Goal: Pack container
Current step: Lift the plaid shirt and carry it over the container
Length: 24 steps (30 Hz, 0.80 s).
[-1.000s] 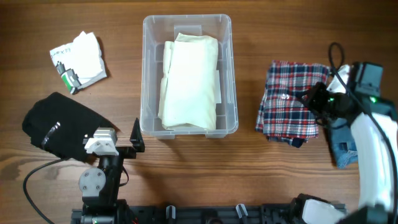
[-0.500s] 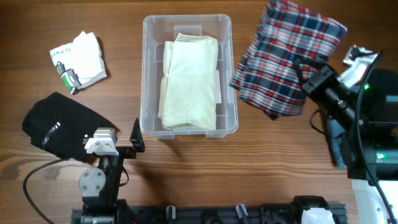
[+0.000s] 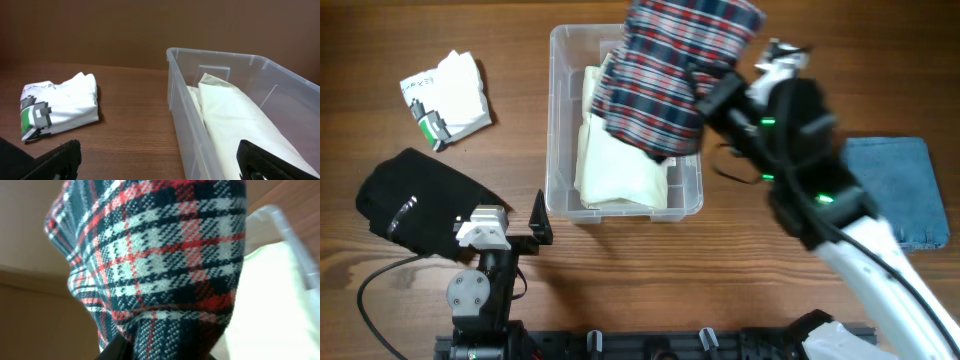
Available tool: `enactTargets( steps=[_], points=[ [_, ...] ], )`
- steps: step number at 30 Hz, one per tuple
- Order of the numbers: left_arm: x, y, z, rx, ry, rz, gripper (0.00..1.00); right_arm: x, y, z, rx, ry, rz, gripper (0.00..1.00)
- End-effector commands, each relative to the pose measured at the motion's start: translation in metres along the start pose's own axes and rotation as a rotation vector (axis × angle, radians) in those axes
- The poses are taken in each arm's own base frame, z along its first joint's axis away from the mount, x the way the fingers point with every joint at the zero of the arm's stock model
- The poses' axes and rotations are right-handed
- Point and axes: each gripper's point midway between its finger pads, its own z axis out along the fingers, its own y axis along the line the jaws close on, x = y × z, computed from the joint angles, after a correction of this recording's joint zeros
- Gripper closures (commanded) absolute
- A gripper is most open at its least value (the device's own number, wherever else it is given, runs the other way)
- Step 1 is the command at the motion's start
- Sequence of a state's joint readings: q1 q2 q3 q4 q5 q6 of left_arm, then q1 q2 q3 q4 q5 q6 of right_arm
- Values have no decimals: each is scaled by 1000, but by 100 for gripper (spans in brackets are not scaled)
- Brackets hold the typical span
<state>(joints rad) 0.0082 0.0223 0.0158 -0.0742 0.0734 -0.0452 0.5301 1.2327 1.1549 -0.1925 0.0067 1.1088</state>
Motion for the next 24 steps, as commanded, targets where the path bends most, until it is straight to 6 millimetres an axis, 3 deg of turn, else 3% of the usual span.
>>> enactTargets(
  steps=[1, 3, 9, 17, 24],
  points=[
    [3, 0, 1, 1, 8, 14, 0, -7, 16, 19, 15, -167, 78, 96],
    [3, 0, 1, 1, 8, 14, 0, 1, 15, 45, 68, -250, 62, 96],
    [3, 0, 1, 1, 8, 14, 0, 3, 25, 73, 102, -240, -14, 96],
    [3, 0, 1, 1, 8, 14, 0, -42, 51, 56, 228, -377, -146, 95],
    [3, 0, 0, 1, 8, 14, 0, -56, 63, 50, 218, -440, -94, 95]
  ],
)
